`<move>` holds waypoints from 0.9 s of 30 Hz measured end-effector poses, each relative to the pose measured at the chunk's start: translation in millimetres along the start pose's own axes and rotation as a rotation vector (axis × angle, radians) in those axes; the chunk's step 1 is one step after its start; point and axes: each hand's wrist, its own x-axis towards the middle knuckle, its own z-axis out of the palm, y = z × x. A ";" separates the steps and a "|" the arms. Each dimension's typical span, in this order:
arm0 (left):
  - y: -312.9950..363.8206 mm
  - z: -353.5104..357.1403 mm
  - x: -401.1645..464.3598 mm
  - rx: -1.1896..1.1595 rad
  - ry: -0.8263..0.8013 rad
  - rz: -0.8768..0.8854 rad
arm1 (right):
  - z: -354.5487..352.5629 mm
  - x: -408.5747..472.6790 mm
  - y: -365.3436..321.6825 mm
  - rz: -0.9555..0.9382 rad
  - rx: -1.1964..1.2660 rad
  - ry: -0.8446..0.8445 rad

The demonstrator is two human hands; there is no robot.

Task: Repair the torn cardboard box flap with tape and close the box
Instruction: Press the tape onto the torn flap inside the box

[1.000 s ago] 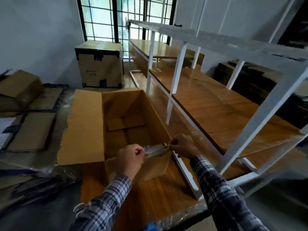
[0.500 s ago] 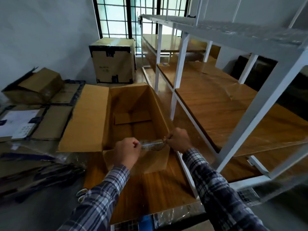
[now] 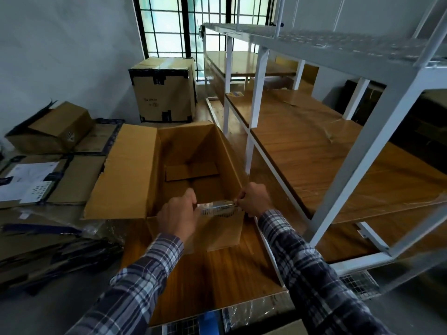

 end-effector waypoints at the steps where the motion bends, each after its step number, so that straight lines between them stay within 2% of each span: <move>1: 3.4 0.3 -2.5 0.028 0.037 0.114 | -0.8 -1.0 -0.3 0.004 0.006 0.000; 3: 9.3 3.8 -4.9 0.079 0.070 0.306 | -1.8 -2.3 -0.1 0.010 0.016 0.004; 5: 12.2 10.6 -2.3 0.118 0.055 0.400 | -2.4 -3.1 0.3 0.007 0.010 0.006; 15: 2.5 22.4 10.4 0.154 0.019 0.441 | 2.5 0.0 0.6 0.034 -0.050 0.055; 22: -1.9 25.0 17.6 0.159 0.040 0.506 | 4.2 6.9 -9.0 0.089 -0.189 0.064; 27: -2.1 22.5 18.4 0.158 0.013 0.520 | -3.2 0.8 -20.6 0.070 -0.375 0.046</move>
